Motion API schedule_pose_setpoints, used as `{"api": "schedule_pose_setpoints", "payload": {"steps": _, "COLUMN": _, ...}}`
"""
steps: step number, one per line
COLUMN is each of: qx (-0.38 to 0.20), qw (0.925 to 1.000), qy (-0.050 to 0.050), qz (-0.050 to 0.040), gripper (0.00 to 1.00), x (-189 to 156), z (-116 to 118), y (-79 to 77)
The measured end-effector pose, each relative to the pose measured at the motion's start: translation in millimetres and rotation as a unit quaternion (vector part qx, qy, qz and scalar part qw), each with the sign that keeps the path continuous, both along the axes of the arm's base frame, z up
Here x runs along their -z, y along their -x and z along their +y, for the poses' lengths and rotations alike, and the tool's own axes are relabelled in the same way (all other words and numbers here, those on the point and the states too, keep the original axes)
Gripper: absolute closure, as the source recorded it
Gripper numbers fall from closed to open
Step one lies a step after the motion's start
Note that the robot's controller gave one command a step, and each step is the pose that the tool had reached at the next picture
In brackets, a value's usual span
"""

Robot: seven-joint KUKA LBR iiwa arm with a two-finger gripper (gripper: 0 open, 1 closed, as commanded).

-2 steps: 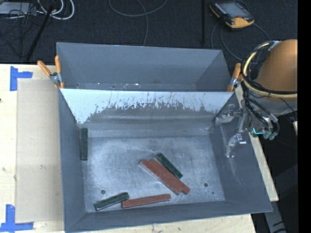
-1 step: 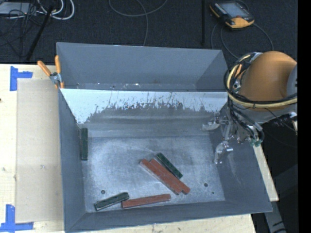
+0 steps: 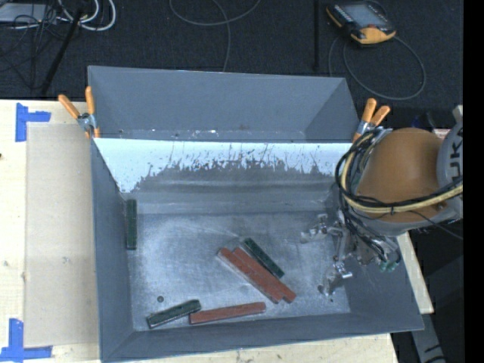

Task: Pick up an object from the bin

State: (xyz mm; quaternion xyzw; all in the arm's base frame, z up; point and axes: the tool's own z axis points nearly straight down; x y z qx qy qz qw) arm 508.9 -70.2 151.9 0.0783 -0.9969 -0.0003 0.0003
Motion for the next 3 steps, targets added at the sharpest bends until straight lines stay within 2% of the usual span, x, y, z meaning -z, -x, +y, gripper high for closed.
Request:
{"api": "schedule_pose_setpoints", "payload": {"steps": 1, "qx": 0.008, "qw": 1.0000, "qy": 0.000, "qz": 0.0003, "gripper": 0.00, "x": 30.5, "z": 31.4, "y": -1.2}}
{"api": "schedule_pose_setpoints", "payload": {"steps": 2, "qx": -0.082, "qw": 0.9966, "qy": 0.000, "qz": -0.0090, "gripper": 1.00, "x": 77.2, "z": 52.6, "y": 2.9}}
{"api": "schedule_pose_setpoints", "payload": {"steps": 3, "qx": -0.083, "qw": 0.9965, "qy": 0.000, "qz": -0.0090, "gripper": 1.00, "x": 77.2, "z": 52.7, "y": 2.9}}
